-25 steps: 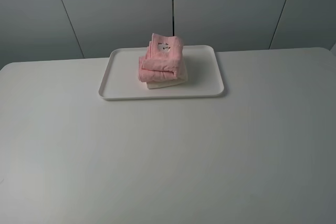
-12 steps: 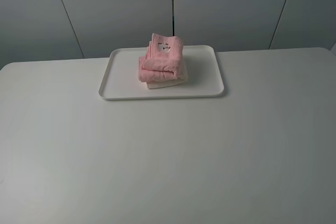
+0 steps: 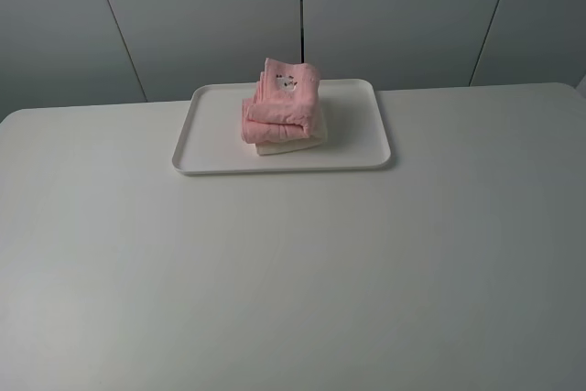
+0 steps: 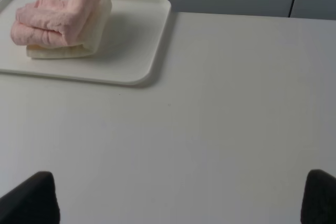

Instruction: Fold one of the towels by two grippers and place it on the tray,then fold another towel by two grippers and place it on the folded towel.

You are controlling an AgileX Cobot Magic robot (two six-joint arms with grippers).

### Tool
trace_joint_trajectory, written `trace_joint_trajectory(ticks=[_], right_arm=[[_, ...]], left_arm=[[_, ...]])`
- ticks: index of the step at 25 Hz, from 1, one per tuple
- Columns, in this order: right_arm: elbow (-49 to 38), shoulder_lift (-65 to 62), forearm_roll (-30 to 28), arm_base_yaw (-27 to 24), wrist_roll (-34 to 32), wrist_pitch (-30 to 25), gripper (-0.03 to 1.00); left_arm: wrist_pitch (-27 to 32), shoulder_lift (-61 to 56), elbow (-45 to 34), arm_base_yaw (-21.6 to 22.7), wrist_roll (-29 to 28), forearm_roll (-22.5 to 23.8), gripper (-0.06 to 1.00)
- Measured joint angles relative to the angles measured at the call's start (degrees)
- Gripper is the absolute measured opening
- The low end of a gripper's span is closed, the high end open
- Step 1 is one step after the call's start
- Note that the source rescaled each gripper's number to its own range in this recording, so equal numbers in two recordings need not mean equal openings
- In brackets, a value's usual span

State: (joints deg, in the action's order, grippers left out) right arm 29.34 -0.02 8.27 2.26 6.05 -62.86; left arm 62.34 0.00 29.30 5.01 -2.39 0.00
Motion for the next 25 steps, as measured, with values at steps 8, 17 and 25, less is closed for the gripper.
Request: trace_joint_trajectory(ticks=[8, 17, 25], right_arm=[[0.0, 0.0, 0.0, 0.0, 0.0, 0.0, 1.00], [0.0, 0.0, 0.0, 0.0, 0.0, 0.0, 1.00], [0.0, 0.0, 0.0, 0.0, -0.1, 0.0, 1.00]], left_arm=[[0.0, 0.0, 0.0, 0.0, 0.0, 0.0, 1.00], [0.0, 0.0, 0.0, 0.0, 0.0, 0.0, 1.00], [0.0, 0.0, 0.0, 0.0, 0.0, 0.0, 1.00]])
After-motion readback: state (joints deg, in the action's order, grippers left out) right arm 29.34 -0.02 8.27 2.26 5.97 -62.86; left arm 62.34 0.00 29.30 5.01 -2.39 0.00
